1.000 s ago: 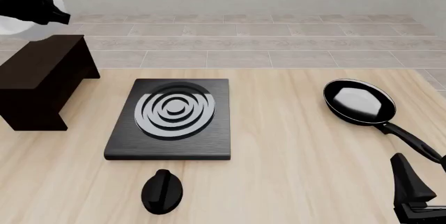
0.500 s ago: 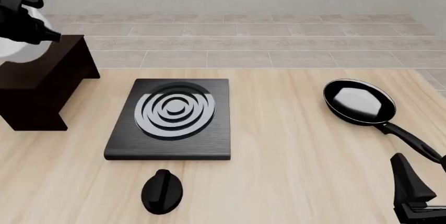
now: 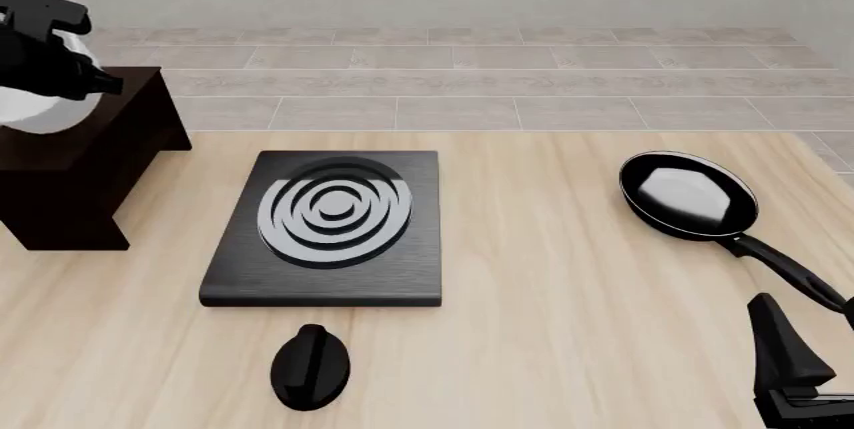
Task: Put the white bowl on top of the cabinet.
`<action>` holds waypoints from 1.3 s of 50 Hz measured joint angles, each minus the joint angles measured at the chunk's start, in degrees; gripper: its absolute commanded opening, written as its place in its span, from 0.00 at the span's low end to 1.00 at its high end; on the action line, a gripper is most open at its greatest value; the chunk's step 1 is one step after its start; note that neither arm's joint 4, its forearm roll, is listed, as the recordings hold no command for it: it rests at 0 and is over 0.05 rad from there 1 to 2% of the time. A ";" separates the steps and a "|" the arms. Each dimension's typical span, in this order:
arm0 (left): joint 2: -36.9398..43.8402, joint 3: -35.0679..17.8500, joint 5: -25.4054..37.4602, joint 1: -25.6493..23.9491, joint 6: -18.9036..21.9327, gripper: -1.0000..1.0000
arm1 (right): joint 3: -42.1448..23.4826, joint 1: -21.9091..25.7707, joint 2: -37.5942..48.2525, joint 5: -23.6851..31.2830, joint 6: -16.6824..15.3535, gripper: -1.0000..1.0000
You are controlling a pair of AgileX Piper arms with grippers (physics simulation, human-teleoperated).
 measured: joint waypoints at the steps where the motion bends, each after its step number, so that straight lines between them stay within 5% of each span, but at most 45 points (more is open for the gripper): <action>1: 0.02 -0.01 -0.03 -0.02 -0.04 0.00 | 0.00 0.00 0.00 0.00 0.00 1.00; 16: 0.19 -0.21 0.33 -0.34 -0.21 0.00 | 0.00 0.00 0.00 0.00 0.00 1.00; 17: 0.20 -0.25 0.38 -0.33 -0.15 1.00 | 0.00 0.00 0.00 0.00 0.00 1.00; 48: -1.92 -1.97 2.48 -1.73 1.45 1.00 | 0.00 0.00 0.00 0.00 0.00 1.00; 65: -8.23 2.65 0.78 -3.06 3.30 1.00 | 0.00 0.00 0.00 0.00 0.00 1.00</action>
